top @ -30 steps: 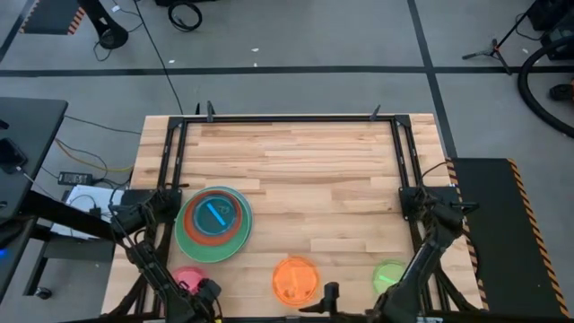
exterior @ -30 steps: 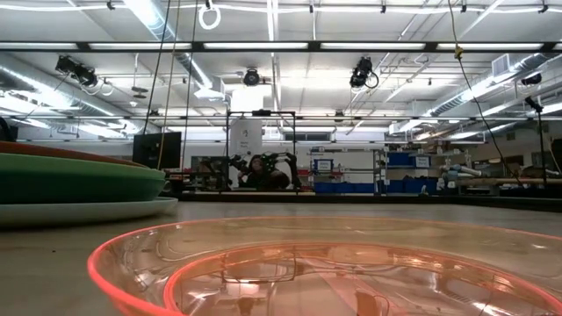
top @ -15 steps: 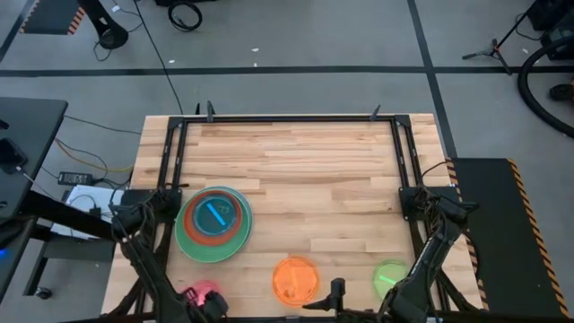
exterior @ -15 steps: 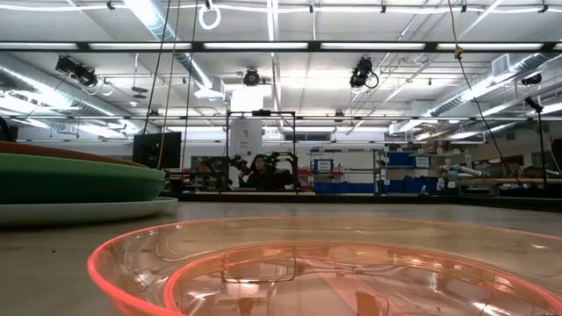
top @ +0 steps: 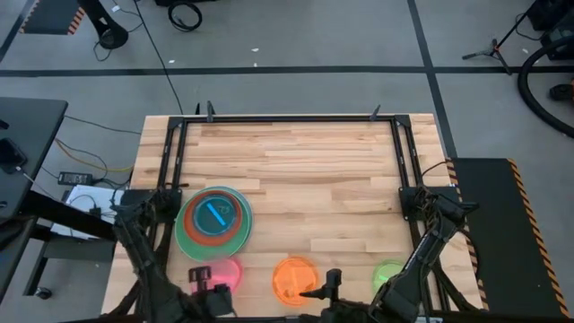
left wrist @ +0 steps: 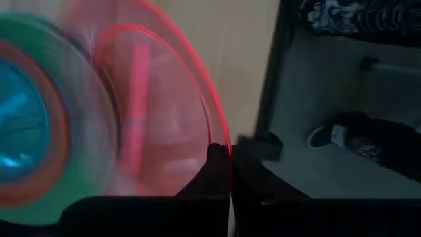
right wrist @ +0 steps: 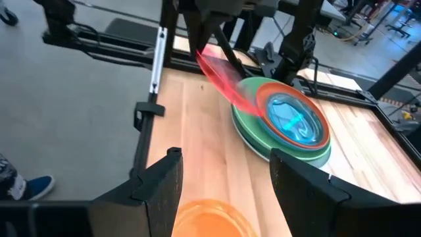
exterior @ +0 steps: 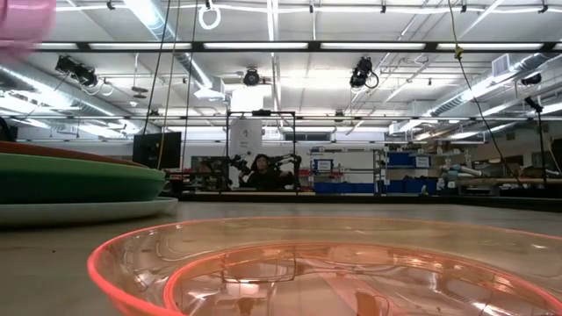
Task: Stack plastic plates
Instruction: Stack the pink plate on top of the small light blue plate
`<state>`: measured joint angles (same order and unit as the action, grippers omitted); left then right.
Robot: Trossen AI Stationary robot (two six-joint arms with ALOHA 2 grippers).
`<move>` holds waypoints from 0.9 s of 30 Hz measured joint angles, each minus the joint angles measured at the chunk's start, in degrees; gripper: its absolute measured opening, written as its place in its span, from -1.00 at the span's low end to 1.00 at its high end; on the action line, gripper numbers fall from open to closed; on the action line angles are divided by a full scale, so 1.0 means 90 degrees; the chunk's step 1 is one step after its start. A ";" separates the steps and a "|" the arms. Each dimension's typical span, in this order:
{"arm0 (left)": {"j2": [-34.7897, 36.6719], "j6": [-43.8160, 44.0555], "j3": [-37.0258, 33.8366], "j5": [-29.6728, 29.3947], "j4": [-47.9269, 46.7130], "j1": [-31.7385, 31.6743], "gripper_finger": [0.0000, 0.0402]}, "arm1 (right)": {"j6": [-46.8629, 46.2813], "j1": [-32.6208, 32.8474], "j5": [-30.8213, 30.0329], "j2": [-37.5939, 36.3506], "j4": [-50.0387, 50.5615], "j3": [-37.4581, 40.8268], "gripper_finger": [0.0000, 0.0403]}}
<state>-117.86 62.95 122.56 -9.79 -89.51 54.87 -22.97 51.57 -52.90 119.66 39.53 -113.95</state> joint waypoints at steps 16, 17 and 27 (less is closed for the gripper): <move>0.1727 -0.0746 -0.3256 -0.0346 -0.0066 -0.1039 -0.99 | -0.0790 0.0067 0.0345 0.0007 -0.0023 0.0566 0.15; 0.1885 -0.0725 -0.3447 -0.0392 -0.0040 -0.1065 -0.99 | -0.0788 0.0074 0.0338 0.0007 -0.0032 0.0579 0.15; 0.2418 -0.0741 -0.5168 -0.0519 0.0748 -0.1291 -0.99 | -0.0786 -0.0006 0.0343 0.0007 -0.0053 0.0611 0.15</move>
<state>-96.10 56.28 76.04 -14.46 -82.78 43.24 -30.04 51.52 -49.81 119.72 39.05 -108.44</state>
